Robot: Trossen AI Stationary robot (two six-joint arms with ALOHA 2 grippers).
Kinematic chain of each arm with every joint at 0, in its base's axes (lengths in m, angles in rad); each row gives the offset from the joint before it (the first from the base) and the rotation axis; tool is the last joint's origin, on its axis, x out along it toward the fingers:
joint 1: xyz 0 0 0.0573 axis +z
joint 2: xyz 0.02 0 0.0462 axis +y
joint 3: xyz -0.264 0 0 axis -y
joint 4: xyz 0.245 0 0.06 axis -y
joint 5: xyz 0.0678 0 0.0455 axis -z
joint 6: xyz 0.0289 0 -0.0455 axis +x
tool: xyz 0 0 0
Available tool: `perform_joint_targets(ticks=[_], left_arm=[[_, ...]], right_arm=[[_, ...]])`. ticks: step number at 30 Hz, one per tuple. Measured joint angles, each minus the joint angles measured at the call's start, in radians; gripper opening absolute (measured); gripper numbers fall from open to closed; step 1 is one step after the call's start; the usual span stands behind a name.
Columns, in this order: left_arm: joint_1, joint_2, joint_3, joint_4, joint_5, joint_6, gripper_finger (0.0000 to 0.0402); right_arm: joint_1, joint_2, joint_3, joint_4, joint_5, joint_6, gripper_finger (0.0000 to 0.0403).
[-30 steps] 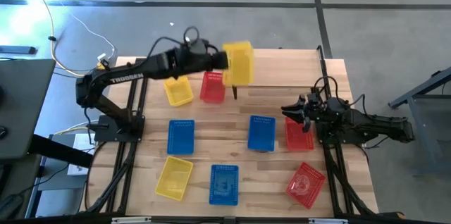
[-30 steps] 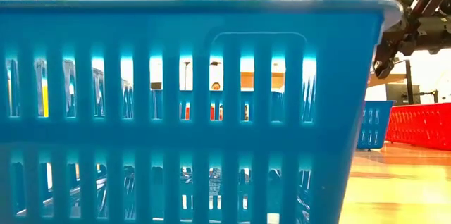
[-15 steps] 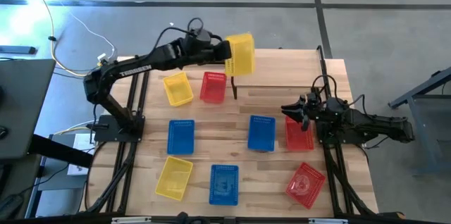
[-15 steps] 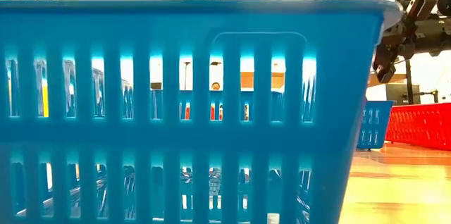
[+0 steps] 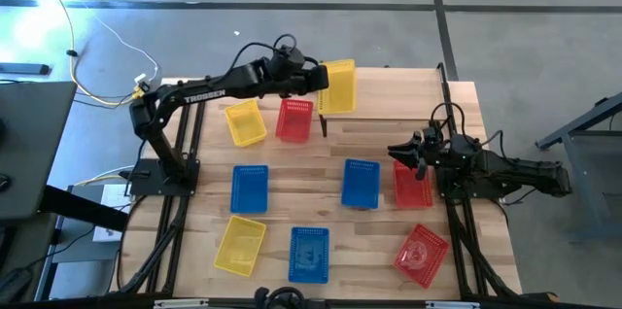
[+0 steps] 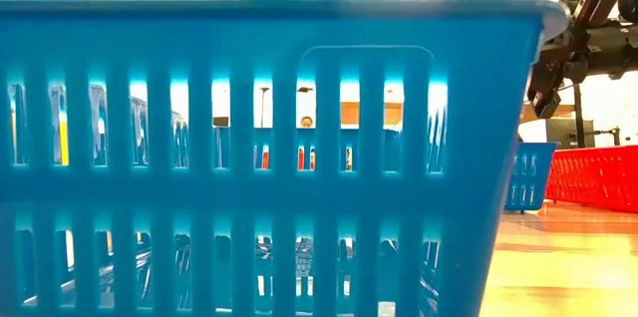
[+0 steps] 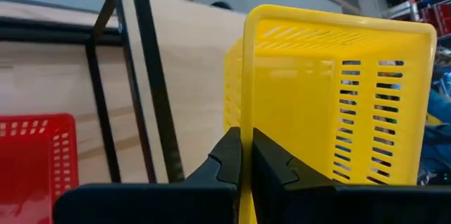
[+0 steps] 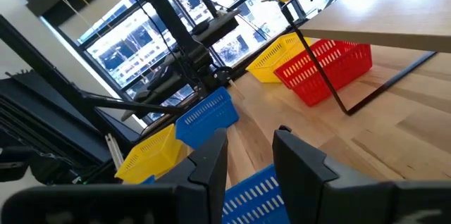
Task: Stack baskets on shelf by color
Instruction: Put the middle yellow bin on the shelf
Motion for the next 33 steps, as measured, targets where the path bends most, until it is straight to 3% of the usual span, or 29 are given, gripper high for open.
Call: perform_joint_targets(ticks=[33], left_arm=[[-0.002,0.087,0.000,0.031,-0.038,0.032,0.0009]], right_arm=[[0.000,0.000,0.000,0.000,0.000,0.000,0.0101]])
